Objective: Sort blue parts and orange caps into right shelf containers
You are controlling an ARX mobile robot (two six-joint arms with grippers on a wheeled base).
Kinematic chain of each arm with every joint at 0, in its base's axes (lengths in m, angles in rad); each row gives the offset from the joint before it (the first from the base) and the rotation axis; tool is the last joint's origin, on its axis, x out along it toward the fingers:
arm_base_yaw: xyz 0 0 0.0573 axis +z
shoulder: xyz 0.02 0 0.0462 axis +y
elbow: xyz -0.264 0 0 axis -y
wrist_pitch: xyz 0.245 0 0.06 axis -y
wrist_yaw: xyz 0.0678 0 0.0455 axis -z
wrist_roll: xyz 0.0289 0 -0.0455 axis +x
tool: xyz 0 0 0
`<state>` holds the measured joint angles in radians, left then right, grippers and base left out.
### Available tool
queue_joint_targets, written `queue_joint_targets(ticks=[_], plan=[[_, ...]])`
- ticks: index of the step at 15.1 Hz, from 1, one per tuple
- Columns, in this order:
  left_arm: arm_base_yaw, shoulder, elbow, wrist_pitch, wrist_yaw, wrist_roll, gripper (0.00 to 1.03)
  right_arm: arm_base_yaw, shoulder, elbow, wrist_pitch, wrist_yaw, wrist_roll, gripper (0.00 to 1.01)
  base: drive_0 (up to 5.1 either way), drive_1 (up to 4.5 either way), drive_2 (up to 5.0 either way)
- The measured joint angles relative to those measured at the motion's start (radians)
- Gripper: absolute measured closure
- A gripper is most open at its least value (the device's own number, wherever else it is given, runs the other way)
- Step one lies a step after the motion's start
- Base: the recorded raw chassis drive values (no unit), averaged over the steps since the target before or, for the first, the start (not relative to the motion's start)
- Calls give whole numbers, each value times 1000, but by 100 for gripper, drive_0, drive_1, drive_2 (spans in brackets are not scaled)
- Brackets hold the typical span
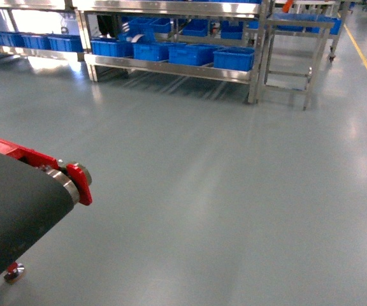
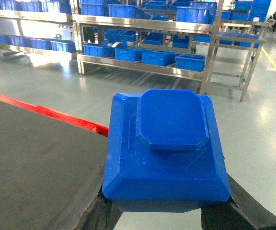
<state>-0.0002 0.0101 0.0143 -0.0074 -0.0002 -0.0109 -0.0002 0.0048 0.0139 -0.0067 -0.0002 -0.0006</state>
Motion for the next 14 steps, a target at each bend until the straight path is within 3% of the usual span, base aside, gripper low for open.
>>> queue_joint_targets(ticks=[14], plan=[[0,0,0,0,0,0,59,0,0,0,0,0,0,59,-161,-161,-161]])
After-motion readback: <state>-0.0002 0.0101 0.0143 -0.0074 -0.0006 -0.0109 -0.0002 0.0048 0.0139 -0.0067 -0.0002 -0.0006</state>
